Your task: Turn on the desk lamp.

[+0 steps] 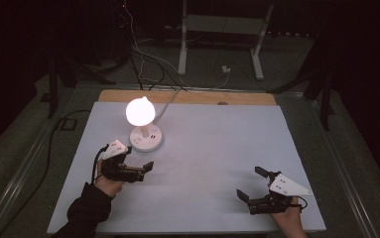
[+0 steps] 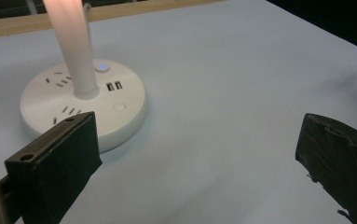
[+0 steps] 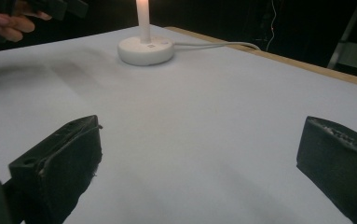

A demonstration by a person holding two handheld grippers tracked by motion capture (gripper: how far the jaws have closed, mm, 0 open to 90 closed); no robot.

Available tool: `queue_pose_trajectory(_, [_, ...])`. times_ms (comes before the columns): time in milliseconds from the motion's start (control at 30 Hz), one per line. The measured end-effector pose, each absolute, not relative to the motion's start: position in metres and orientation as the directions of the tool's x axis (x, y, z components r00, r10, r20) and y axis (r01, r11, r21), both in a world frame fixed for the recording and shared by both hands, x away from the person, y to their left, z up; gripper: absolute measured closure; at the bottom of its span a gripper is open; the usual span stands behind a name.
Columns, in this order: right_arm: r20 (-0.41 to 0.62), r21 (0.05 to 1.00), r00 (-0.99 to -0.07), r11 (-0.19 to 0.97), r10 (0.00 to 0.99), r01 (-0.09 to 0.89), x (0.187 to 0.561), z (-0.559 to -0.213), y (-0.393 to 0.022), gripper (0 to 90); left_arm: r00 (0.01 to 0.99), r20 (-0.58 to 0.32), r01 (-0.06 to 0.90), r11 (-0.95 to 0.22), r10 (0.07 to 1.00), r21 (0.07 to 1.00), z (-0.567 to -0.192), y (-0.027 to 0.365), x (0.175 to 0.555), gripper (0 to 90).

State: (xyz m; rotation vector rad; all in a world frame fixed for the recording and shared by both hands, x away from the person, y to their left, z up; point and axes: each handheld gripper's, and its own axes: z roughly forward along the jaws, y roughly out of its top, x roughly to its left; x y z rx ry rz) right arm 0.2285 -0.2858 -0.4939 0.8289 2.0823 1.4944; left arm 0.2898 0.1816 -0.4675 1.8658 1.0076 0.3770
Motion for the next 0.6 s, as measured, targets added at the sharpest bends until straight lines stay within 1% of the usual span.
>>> queue_pose_trajectory(600, [-0.011,0.947,-0.720,0.239,0.693,0.216,0.229,-0.495,-0.285,0.0,0.642,-0.168,0.489,-0.230,0.748,0.842,-0.480,0.216,0.261,0.3])
